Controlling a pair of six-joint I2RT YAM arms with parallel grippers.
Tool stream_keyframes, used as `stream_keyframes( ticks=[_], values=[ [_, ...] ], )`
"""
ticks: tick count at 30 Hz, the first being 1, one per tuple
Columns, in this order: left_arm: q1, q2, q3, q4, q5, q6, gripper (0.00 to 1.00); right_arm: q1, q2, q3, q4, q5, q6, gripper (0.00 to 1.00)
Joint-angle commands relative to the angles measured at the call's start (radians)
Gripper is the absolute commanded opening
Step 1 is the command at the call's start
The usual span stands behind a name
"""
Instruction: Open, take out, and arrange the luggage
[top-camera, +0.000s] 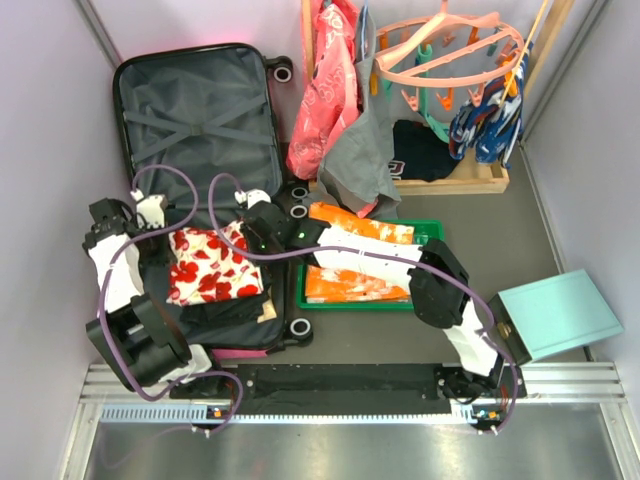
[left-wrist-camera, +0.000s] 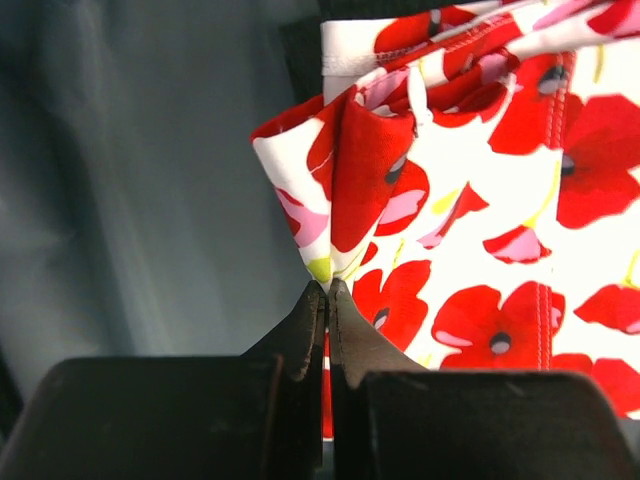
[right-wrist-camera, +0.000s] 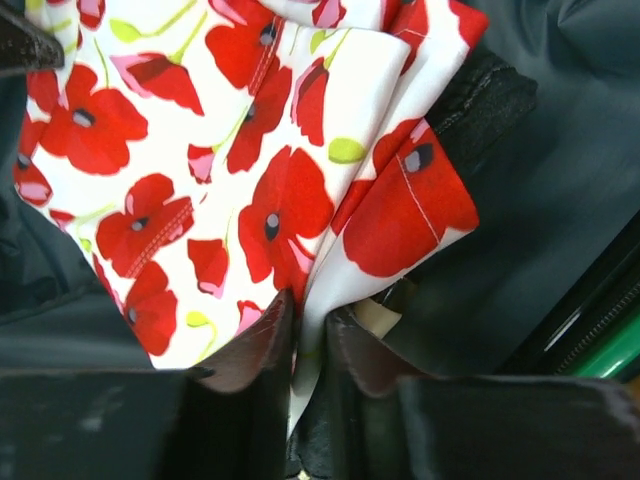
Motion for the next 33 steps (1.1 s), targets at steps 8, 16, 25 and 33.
stream_keyframes(
  ticks=[8, 16, 25, 33],
  values=[
    [0.005, -0.002, -0.060, 0.054, -0.001, 0.025, 0.00, 0.043, 0.044, 0.114, -0.025, 0.131, -0.059, 0.38],
    [0.007, -0.001, -0.074, 0.083, -0.081, 0.033, 0.00, 0.066, 0.044, 0.151, -0.100, 0.242, -0.022, 0.42],
    [0.011, 0.010, -0.110, 0.158, -0.228, 0.053, 0.00, 0.103, 0.024, 0.088, -0.060, 0.134, 0.007, 0.47],
    [0.017, 0.005, -0.114, 0.167, -0.234, 0.061, 0.00, 0.117, 0.072, 0.155, -0.084, 0.148, 0.010, 0.48]
  ],
)
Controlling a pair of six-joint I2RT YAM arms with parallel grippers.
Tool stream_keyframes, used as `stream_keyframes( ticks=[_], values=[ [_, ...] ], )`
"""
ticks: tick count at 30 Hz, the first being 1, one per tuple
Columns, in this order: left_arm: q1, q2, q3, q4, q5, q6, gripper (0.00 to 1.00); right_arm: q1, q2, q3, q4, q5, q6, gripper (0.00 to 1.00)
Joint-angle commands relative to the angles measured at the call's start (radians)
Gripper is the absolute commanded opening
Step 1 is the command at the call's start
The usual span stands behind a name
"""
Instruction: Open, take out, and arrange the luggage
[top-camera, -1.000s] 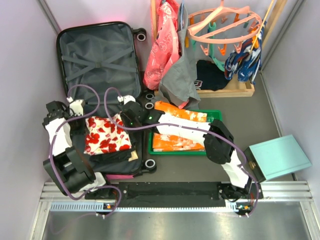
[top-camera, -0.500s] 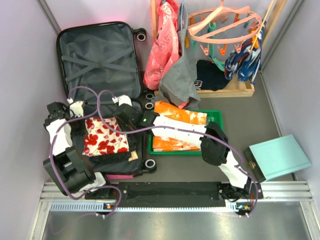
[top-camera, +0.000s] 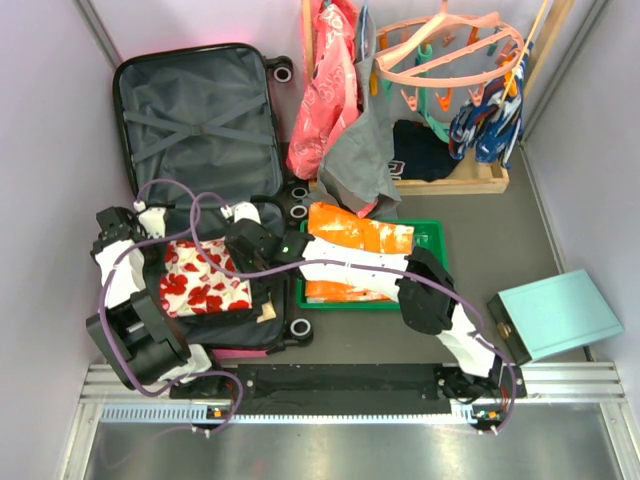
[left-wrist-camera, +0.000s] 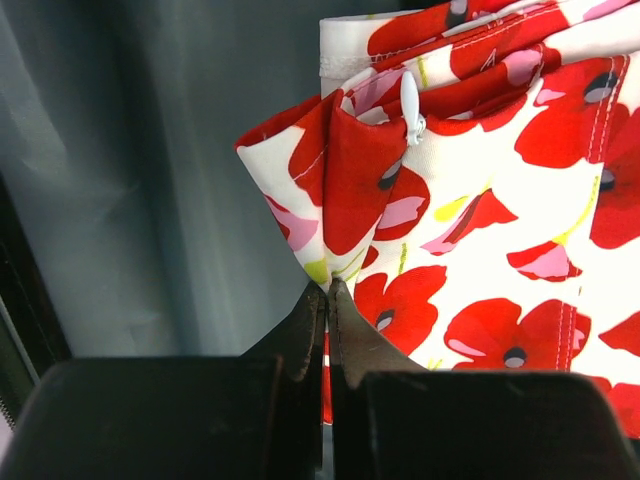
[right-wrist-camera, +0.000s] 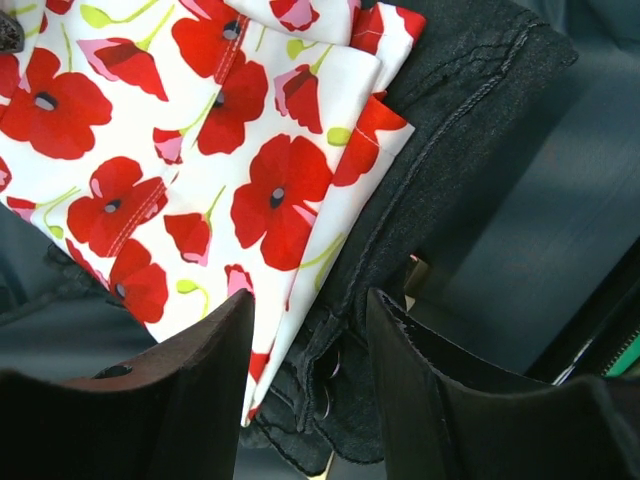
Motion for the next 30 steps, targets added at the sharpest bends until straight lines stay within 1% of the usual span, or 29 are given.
stream_keyframes(
  ticks=[1, 2, 3, 6, 8, 9, 10, 12, 14, 16, 18, 21, 24, 25, 26, 30],
  values=[
    [0.015, -0.006, -0.007, 0.053, -0.031, 0.021, 0.00, 0.033, -0.003, 0.068, 0.000, 0.038, -0.007, 0.48],
    [0.018, -0.006, -0.005, 0.053, -0.031, 0.021, 0.00, 0.050, -0.016, 0.075, -0.006, 0.066, -0.018, 0.48],
    [0.018, -0.006, -0.007, 0.050, -0.031, 0.023, 0.00, 0.059, -0.024, 0.078, -0.011, 0.129, -0.029, 0.48],
    [0.020, -0.005, -0.008, 0.052, -0.032, 0.021, 0.00, 0.094, -0.050, 0.091, -0.002, 0.219, -0.089, 0.48],
    [0.020, -0.002, -0.010, 0.053, -0.028, 0.020, 0.00, 0.100, -0.053, 0.082, 0.052, 0.195, -0.110, 0.49],
    [0.022, -0.003, -0.010, 0.055, -0.026, 0.018, 0.00, 0.102, -0.047, 0.072, 0.078, 0.106, -0.129, 0.49],
    [0.020, -0.002, -0.007, 0.052, -0.019, 0.017, 0.00, 0.100, -0.038, 0.066, 0.096, 0.073, -0.132, 0.49],
    [0.022, -0.003, -0.005, 0.047, -0.017, 0.017, 0.00, 0.099, 0.015, 0.095, 0.065, 0.047, -0.109, 0.46],
    [0.020, -0.009, -0.004, 0.047, -0.019, 0.020, 0.00, 0.094, 0.048, 0.126, 0.038, 0.045, -0.084, 0.46],
    [0.022, -0.014, -0.004, 0.046, -0.019, 0.024, 0.00, 0.074, 0.069, 0.120, 0.008, 0.040, -0.019, 0.44],
    [0.022, -0.014, -0.004, 0.041, -0.017, 0.026, 0.00, 0.055, 0.068, 0.102, -0.025, 0.083, 0.032, 0.43],
    [0.023, -0.017, -0.007, 0.038, -0.008, 0.030, 0.00, 0.044, 0.057, 0.062, -0.043, 0.143, 0.037, 0.44],
    [0.022, -0.016, -0.010, 0.041, -0.005, 0.029, 0.00, 0.018, 0.068, 0.068, -0.083, 0.125, 0.064, 0.44],
    [0.023, -0.016, -0.008, 0.040, -0.003, 0.027, 0.00, 0.010, 0.071, 0.069, -0.085, 0.117, 0.066, 0.46],
    [0.023, -0.014, -0.007, 0.038, 0.000, 0.027, 0.00, 0.007, 0.080, 0.075, -0.080, 0.103, 0.066, 0.47],
    [0.023, -0.014, -0.005, 0.040, -0.006, 0.024, 0.00, -0.007, 0.147, 0.152, -0.072, -0.065, 0.054, 0.49]
  ],
)
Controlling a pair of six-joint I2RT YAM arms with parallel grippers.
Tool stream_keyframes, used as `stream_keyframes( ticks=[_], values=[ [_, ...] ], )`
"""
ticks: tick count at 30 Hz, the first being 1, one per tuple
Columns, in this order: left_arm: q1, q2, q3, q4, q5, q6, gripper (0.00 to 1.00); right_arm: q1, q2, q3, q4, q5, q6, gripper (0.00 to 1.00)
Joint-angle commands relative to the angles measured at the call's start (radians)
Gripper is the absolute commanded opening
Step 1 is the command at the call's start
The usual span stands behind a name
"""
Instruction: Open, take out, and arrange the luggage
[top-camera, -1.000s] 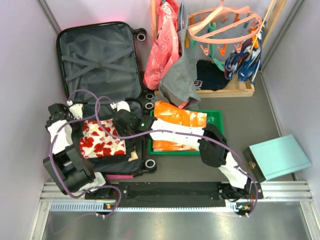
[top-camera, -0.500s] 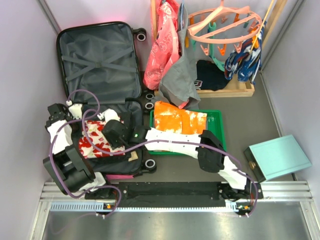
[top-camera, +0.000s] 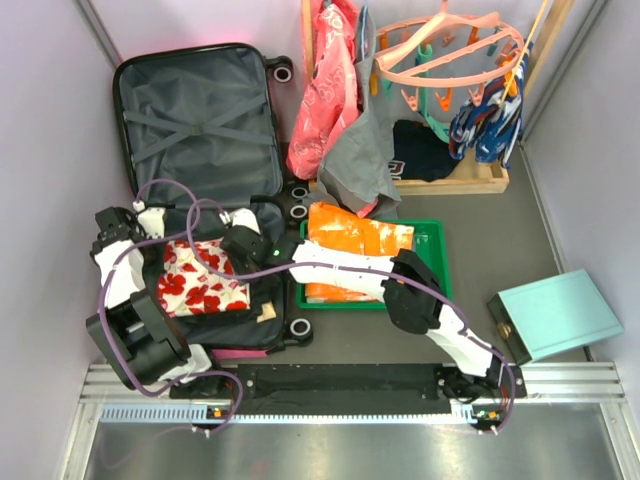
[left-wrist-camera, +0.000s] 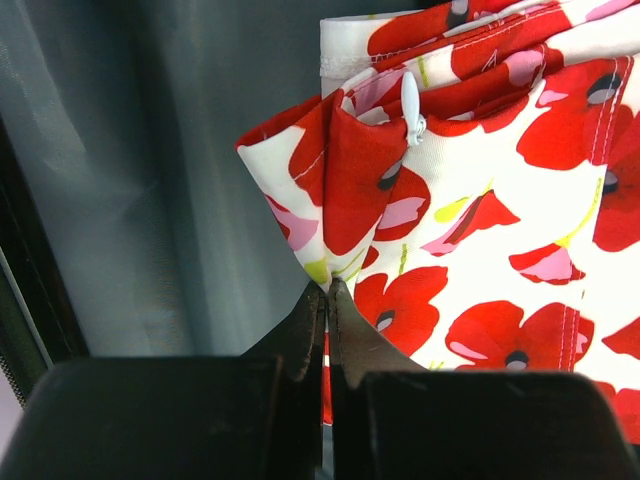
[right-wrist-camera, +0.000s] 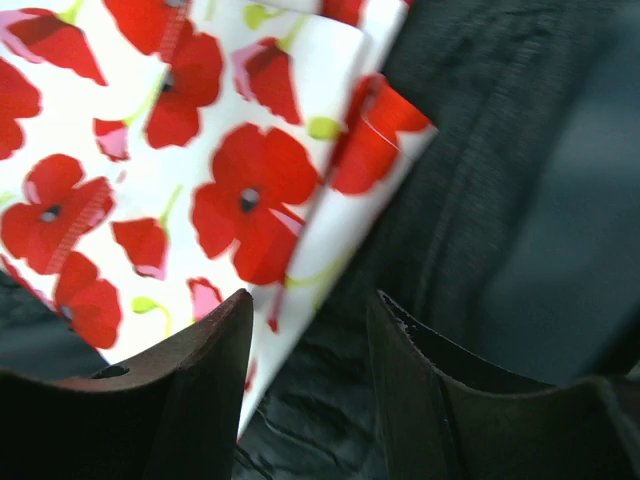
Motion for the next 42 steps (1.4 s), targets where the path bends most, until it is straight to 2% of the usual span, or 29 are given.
stream_keyframes(
  ticks=[1, 7, 9, 10, 12, 13, 16, 26, 32, 34, 35, 37, 40, 41, 42],
  values=[
    [0.017, -0.013, -0.002, 0.026, 0.010, 0.006, 0.00, -0.015, 0.082, 0.126, -0.014, -0.143, 0.020, 0.49],
    [0.015, -0.017, -0.005, 0.020, 0.024, 0.008, 0.00, -0.021, 0.147, 0.149, 0.025, -0.241, 0.069, 0.49],
    [0.015, -0.014, -0.005, 0.018, 0.029, 0.008, 0.00, -0.028, 0.147, 0.146, 0.053, -0.275, 0.077, 0.46],
    [0.017, -0.014, -0.004, 0.017, 0.030, 0.008, 0.00, -0.030, 0.142, 0.144, 0.058, -0.280, 0.077, 0.36],
    [0.015, -0.014, 0.000, 0.008, 0.041, 0.002, 0.00, -0.030, 0.130, 0.144, 0.062, -0.261, 0.072, 0.23],
    [0.015, -0.016, 0.009, 0.001, 0.044, 0.000, 0.00, -0.030, 0.109, 0.140, 0.064, -0.254, 0.069, 0.14],
    [0.017, -0.037, 0.036, -0.029, 0.075, -0.006, 0.00, -0.030, 0.057, 0.132, 0.068, -0.234, 0.051, 0.01],
    [0.015, -0.123, 0.171, -0.158, 0.228, -0.023, 0.00, -0.031, -0.181, 0.054, 0.115, -0.195, 0.011, 0.00],
    [0.004, -0.167, 0.217, -0.198, 0.443, -0.078, 0.00, -0.070, -0.315, -0.033, 0.095, -0.198, -0.015, 0.00],
    [-0.012, -0.167, 0.237, -0.213, 0.502, -0.095, 0.00, -0.090, -0.390, -0.107, 0.090, -0.203, -0.021, 0.00],
    [-0.043, -0.169, 0.240, -0.227, 0.568, -0.104, 0.00, -0.102, -0.417, -0.142, 0.098, -0.226, -0.038, 0.00],
    [-0.098, -0.184, 0.227, -0.229, 0.612, -0.122, 0.00, -0.142, -0.503, -0.249, 0.119, -0.255, -0.066, 0.00],
    [-0.313, -0.195, 0.213, -0.192, 0.554, -0.184, 0.00, -0.197, -0.606, -0.380, 0.084, -0.247, -0.117, 0.00],
    [-0.438, -0.194, 0.210, -0.174, 0.522, -0.217, 0.00, -0.212, -0.632, -0.412, 0.078, -0.240, -0.133, 0.00],
    [-0.495, -0.181, 0.205, -0.145, 0.476, -0.230, 0.00, -0.228, -0.657, -0.479, 0.073, -0.237, -0.141, 0.00]
  ],
)
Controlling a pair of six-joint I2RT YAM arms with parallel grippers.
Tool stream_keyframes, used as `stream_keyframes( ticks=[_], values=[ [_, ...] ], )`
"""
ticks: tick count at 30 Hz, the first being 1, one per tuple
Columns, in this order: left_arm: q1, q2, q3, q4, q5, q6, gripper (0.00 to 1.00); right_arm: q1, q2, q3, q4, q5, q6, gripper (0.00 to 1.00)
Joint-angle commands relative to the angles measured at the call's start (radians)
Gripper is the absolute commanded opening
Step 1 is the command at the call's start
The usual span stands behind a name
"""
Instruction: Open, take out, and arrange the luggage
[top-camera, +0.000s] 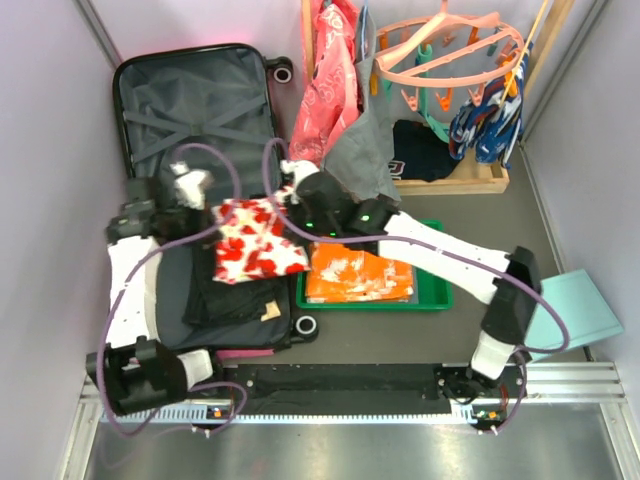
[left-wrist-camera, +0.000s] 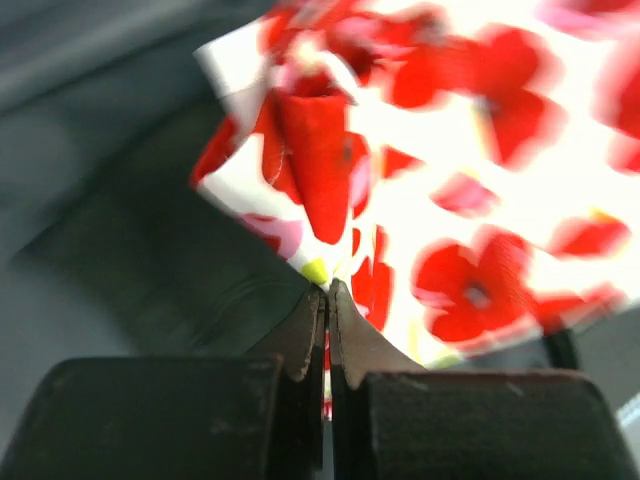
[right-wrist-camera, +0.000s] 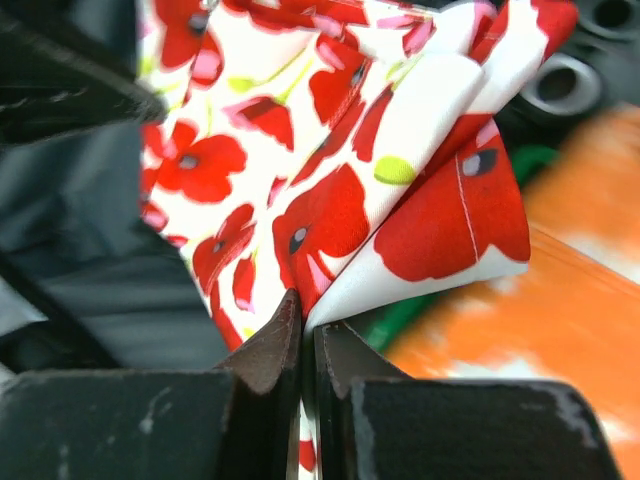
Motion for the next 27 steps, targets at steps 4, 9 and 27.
stream_keyframes(
  ticks=[4, 9, 27],
  values=[
    [-0.418, 0.058, 0.019, 0.123, -0.073, -0.134, 0.00, -0.160, -0.266, -0.312, -0.020, 0.026, -0.092, 0.00],
    [-0.565, 0.205, 0.049, 0.174, -0.095, -0.173, 0.00, -0.261, -0.379, -0.494, -0.035, 0.075, -0.120, 0.00],
    [-0.830, 0.394, 0.117, 0.335, -0.357, -0.153, 0.40, -0.476, -0.444, -0.726, -0.117, 0.186, -0.023, 0.00]
  ],
)
